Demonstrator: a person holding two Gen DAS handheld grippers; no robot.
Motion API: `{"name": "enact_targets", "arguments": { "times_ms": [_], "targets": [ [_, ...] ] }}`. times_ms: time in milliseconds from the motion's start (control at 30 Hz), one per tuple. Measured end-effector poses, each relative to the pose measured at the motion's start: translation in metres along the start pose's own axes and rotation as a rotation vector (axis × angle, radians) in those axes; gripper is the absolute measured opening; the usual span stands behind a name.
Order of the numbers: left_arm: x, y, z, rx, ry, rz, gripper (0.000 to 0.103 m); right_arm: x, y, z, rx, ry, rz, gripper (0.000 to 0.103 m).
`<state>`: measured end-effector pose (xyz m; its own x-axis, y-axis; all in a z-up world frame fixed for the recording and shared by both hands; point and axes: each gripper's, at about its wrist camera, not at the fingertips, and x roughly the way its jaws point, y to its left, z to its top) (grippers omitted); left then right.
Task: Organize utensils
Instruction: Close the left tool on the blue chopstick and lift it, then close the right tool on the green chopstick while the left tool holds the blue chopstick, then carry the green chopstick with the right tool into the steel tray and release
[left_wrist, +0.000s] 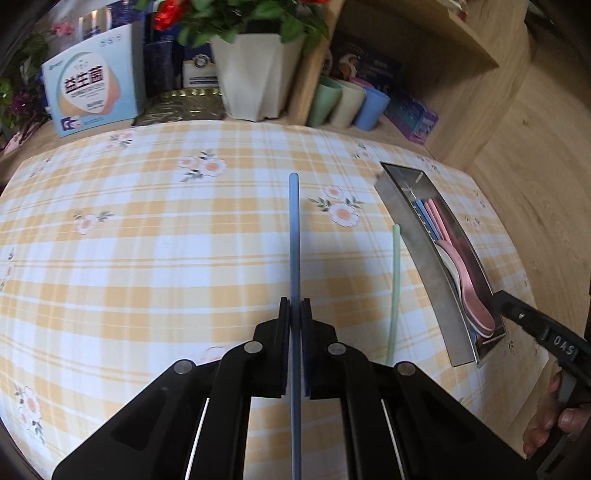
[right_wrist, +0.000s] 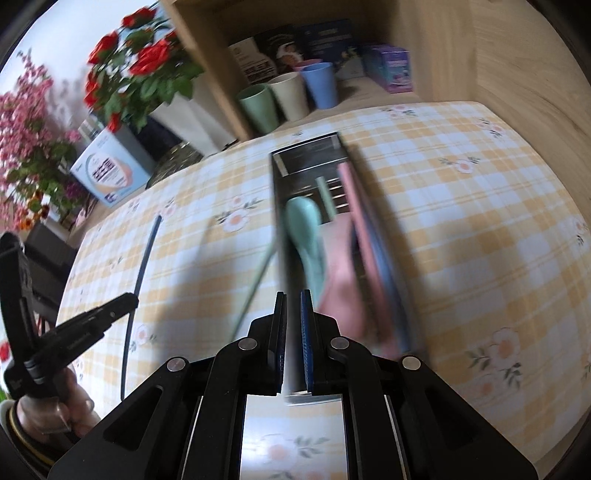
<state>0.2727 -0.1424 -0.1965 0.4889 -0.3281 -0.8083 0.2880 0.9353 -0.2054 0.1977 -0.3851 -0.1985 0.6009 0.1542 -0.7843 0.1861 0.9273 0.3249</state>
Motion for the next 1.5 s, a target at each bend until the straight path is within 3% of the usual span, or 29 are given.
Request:
{"name": "enact_targets", "arguments": {
  "times_ms": [233, 300, 333, 500, 800, 1000, 1200, 1367, 1500],
  "targets": [
    [-0.021, 0.038, -0.008, -0.058, -0.038, -0.009, 0.005, 0.022, 0.052, -0.008, -0.057, 0.063, -0.024, 0.009],
    [-0.025, 0.05, -0.011, -0.076, -0.048, -0.014, 0.005, 0.03, 0.063, -0.009, -0.059, 0.076, -0.044, 0.023],
    [-0.027, 0.054, -0.012, -0.081, -0.05, -0.015, 0.005, 0.034, 0.068, -0.009, -0.059, 0.076, -0.053, 0.037],
    [-0.037, 0.079, -0.019, -0.119, -0.073, -0.037, 0.005, 0.054, 0.087, -0.009, -0.047, 0.082, -0.134, 0.04],
    [-0.048, 0.117, -0.027, -0.192, -0.106, -0.051, 0.005, 0.091, 0.087, 0.001, 0.052, 0.099, -0.319, 0.029],
    [-0.05, 0.139, -0.033, -0.237, -0.109, -0.046, 0.005, 0.102, 0.083, 0.005, 0.099, 0.091, -0.397, 0.024],
    [-0.048, 0.144, -0.036, -0.253, -0.103, -0.051, 0.005, 0.107, 0.085, 0.007, 0.104, 0.078, -0.425, 0.02],
    [-0.048, 0.14, -0.035, -0.246, -0.101, -0.055, 0.005, 0.11, 0.084, 0.005, 0.101, 0.078, -0.433, 0.012],
    [-0.047, 0.138, -0.036, -0.242, -0.094, -0.055, 0.005, 0.109, 0.081, 0.003, 0.102, 0.073, -0.408, 0.007]
  ]
}}
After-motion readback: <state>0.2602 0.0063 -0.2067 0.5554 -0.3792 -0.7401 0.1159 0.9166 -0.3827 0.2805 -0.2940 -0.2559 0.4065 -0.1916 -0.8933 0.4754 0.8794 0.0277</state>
